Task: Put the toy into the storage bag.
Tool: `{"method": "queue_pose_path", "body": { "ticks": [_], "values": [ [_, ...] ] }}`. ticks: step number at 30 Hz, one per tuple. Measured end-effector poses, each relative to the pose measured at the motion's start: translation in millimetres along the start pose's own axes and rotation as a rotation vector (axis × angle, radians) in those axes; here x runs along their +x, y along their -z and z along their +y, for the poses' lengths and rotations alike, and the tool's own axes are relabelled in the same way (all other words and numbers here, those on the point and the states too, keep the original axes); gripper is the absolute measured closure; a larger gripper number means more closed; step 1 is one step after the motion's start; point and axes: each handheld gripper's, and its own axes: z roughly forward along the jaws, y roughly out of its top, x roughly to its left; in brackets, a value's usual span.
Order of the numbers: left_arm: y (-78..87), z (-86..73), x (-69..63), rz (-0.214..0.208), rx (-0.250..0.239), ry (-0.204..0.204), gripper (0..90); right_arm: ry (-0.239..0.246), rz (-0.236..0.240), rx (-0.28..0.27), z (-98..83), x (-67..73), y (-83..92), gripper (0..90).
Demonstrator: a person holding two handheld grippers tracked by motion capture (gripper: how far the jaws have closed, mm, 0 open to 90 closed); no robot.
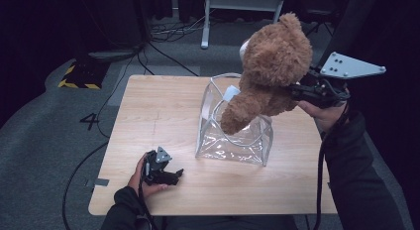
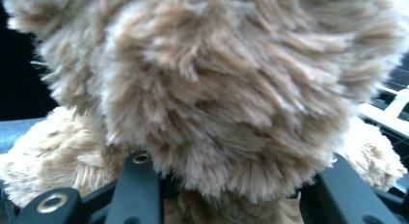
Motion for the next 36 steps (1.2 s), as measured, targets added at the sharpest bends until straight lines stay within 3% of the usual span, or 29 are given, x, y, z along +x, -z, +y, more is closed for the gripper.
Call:
{"method": "queue_pose_path", "body": {
  "ticks": [20,36],
  "values": [
    [0.0,0.0,0.0,0.0,0.0,0.0,12.9,0.01,0.088,0.057,-6.0,26.3,-55.2,56.8],
    [-0.1,0.0,0.0,0.0,-0.001,0.0,12.9,-0.054,0.154,0.074,-28.8,31.2,-88.0,56.3]
  ]
}}
